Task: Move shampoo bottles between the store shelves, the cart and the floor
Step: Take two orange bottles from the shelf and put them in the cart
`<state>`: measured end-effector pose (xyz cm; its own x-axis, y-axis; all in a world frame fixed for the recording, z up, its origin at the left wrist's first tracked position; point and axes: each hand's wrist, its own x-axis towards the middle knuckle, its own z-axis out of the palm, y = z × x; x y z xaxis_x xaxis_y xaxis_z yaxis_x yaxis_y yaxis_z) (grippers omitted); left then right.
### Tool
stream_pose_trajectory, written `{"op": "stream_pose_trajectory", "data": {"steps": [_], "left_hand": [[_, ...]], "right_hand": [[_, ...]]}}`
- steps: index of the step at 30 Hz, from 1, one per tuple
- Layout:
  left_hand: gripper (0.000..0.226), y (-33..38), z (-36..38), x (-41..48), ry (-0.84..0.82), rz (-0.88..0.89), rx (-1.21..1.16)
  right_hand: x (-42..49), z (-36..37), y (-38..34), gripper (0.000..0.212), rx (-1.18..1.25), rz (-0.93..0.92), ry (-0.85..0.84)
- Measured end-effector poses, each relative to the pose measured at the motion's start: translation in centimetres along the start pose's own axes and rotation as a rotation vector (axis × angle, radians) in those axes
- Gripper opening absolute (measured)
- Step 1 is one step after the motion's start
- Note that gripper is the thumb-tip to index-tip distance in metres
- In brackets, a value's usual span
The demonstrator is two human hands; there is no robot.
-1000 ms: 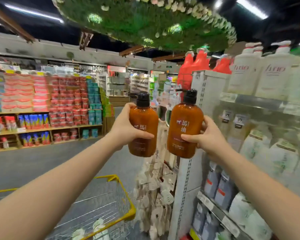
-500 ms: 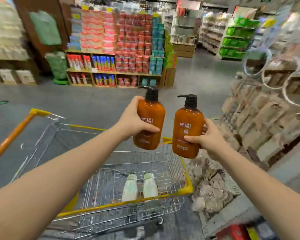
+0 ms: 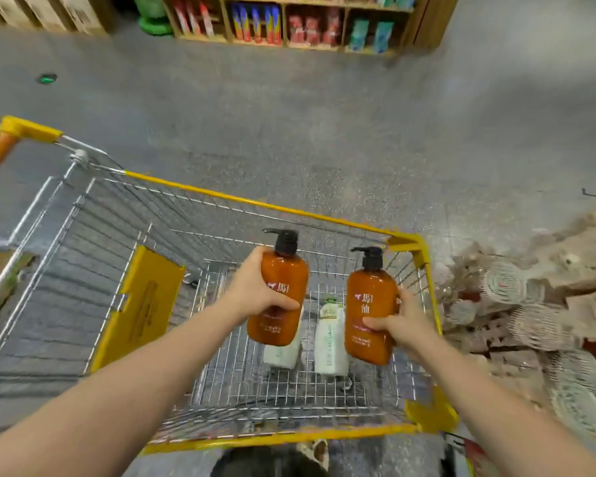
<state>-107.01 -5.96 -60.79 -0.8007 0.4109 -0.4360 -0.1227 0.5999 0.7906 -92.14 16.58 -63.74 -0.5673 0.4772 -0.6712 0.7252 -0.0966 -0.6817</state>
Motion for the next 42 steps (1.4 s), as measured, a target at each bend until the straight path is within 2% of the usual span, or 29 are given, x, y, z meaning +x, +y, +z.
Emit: {"op": "stream_pose_trajectory", "data": {"steps": [3, 6, 11, 16, 18, 21, 26, 30, 36, 42], "left_hand": [[0.099, -4.6, 2.2, 3.5, -0.077, -0.122, 0.008], [0.100, -8.8, 5.1, 6.8, -0.148, -0.229, 0.035], [0.092, -14.3, 10.5, 10.3, -0.131, -0.300, 0.143], [0.098, -16.0, 15.3, 12.3, -0.119, -0.345, 0.198], [0.094, -16.2, 16.7, 12.8, -0.107, -0.335, 0.202], [0.092, -16.1, 17.7, 13.4, -0.100, -0.326, 0.398], [0.105, -16.6, 17.9, 14.2, -0.147, -0.413, 0.478], [0.097, -16.0, 17.7, 14.2, -0.169, -0.406, 0.534], [0.078, -13.8, 15.4, 12.8, -0.295, -0.334, 0.497], [0.034, -7.3, 11.3, 10.7, -0.352, -0.055, 0.581]], "right_hand": [[3.5, 1.6, 3.2, 0.075, -0.115, 0.109, 0.000], [7.3, 3.3, 6.6, 0.084, -0.199, 0.194, 0.015], [11.1, 5.2, 10.8, 0.081, -0.323, 0.307, 0.069], [14.1, 6.0, 13.0, 0.075, -0.426, 0.385, 0.085], [15.0, 6.1, 13.5, 0.075, -0.460, 0.407, 0.079], [15.7, 6.3, 14.0, 0.073, -0.469, 0.418, 0.069], [15.9, 6.6, 14.6, 0.073, -0.506, 0.411, 0.078], [15.8, 6.5, 14.4, 0.061, -0.484, 0.447, 0.051], [13.5, 5.6, 11.7, 0.063, -0.460, 0.419, 0.090], [7.2, 3.9, 6.6, 0.042, -0.284, 0.290, 0.176]]}}
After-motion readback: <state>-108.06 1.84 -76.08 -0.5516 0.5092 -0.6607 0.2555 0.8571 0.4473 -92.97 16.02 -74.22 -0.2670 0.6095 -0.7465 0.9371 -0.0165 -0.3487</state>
